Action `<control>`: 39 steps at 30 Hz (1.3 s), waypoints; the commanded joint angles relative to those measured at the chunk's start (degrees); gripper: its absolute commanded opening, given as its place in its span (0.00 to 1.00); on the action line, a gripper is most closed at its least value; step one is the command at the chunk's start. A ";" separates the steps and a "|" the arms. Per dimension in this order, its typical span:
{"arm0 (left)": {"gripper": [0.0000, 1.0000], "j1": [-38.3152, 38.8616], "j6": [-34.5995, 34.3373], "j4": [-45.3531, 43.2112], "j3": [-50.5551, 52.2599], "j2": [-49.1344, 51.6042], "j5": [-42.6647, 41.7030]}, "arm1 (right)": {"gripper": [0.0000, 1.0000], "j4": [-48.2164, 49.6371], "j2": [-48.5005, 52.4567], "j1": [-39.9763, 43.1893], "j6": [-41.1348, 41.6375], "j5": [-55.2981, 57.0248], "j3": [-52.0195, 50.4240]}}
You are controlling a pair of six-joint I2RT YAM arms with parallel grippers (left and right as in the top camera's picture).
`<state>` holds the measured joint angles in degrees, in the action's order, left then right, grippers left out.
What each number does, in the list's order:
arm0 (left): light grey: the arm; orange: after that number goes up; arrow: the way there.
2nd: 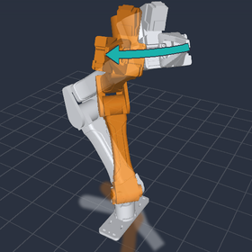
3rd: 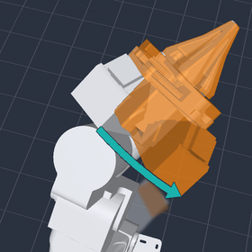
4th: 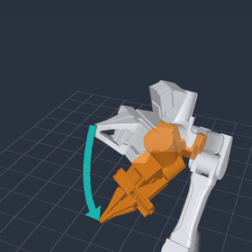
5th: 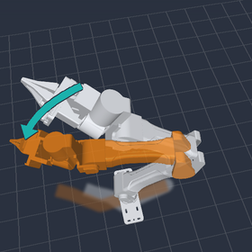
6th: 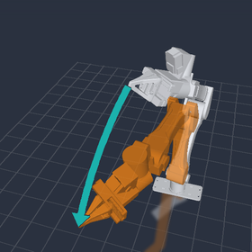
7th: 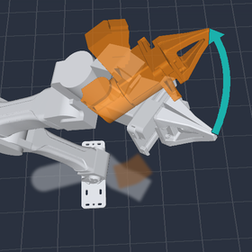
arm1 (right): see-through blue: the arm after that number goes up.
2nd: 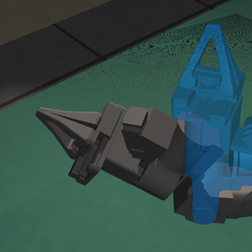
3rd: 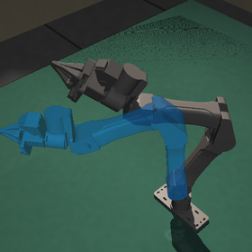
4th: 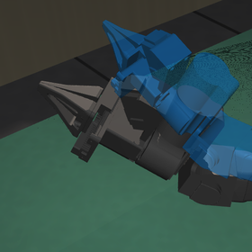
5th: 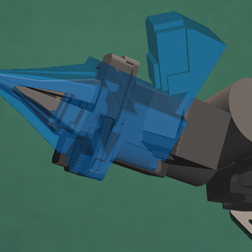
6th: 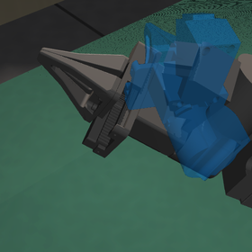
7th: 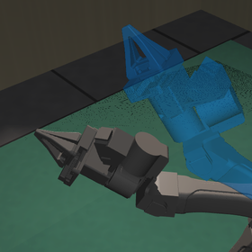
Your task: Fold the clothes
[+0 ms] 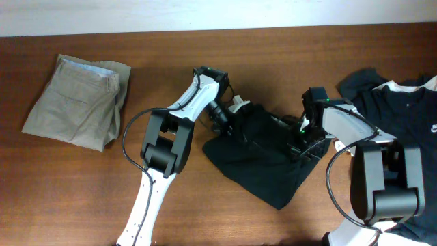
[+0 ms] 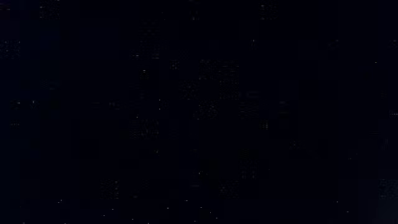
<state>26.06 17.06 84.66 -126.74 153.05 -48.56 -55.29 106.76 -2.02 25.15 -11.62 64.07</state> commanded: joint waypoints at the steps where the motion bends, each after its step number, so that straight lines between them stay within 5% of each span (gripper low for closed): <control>1: 0.01 -6.01 2.82 8.44 -8.72 2.38 10.88 | 0.13 -8.35 -5.09 0.20 -4.44 3.76 7.04; 6: 0.00 -14.80 3.39 12.09 -22.49 -6.82 12.61 | 0.19 -15.63 -15.32 0.15 -5.42 2.84 17.44; 12: 0.00 -29.42 9.22 12.07 -22.80 -19.43 16.92 | 0.21 -15.93 -18.03 0.15 -5.18 0.98 18.78; 17: 0.00 -45.97 18.43 9.20 -22.38 -19.89 16.57 | 0.21 -16.70 -18.03 0.15 -4.70 0.66 18.78; 20: 0.00 -50.42 22.43 6.19 -22.14 -19.76 24.02 | 0.22 -16.28 -18.03 0.15 -2.80 0.63 18.78; 25: 0.00 -51.12 22.56 4.50 -22.01 -12.70 26.23 | 0.21 -16.31 -18.03 0.15 -1.44 0.66 18.78; 28: 0.00 -52.15 16.61 3.19 -22.01 -7.98 30.16 | 0.22 -16.28 -18.01 0.15 -0.63 0.68 18.78; 34: 0.00 -52.54 15.26 7.06 -24.65 -8.52 30.27 | 0.22 -16.31 -18.01 0.15 -0.63 0.68 18.78; 39: 0.00 -51.28 13.57 12.07 -34.53 -11.23 21.31 | 0.22 -16.33 -18.01 0.15 -0.63 0.66 18.78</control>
<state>-26.26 32.71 95.64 -157.01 145.29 -23.29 -71.57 89.08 -2.02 24.01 -10.59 82.26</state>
